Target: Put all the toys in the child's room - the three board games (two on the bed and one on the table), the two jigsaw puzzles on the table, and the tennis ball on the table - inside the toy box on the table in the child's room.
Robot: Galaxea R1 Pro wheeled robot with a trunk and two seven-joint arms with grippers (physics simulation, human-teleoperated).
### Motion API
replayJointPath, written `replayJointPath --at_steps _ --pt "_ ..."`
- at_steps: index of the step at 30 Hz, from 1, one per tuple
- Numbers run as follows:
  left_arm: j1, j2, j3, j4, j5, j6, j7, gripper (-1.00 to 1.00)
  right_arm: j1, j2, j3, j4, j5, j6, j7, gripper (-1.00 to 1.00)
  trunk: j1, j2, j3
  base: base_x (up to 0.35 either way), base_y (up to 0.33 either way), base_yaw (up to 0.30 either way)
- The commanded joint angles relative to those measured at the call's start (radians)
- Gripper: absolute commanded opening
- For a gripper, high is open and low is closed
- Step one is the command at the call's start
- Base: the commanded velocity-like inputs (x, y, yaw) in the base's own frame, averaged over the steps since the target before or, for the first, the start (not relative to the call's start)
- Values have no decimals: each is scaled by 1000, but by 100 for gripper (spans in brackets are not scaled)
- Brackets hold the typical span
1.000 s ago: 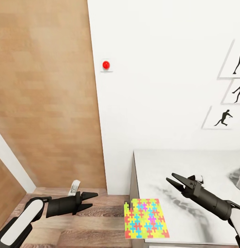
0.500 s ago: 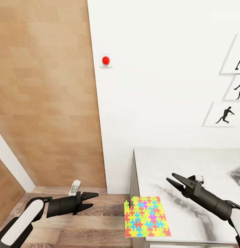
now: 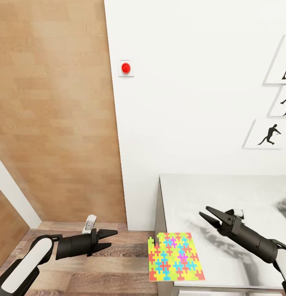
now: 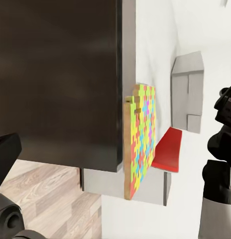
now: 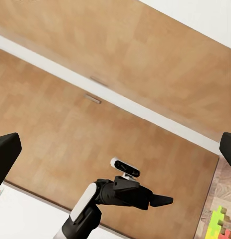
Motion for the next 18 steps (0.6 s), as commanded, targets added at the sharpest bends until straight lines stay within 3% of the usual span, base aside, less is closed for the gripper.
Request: replayJointPath --at_steps 1,11,18 --pt "-1 1 -1 -2 -9 0 -10 100 -1 0 -3 0 4 4 5 100 0 -1 -1 0 0 0" --pt "-1 1 -2 -10 -9 0 -10 100 0 0 -12 0 4 4 5 100 0 -1 -1 -3 -3 0" --pt "-1 1 -3 -11 -10 0 -10 100 1 0 -13 0 4 4 5 100 0 -1 -1 -116 -139 0"
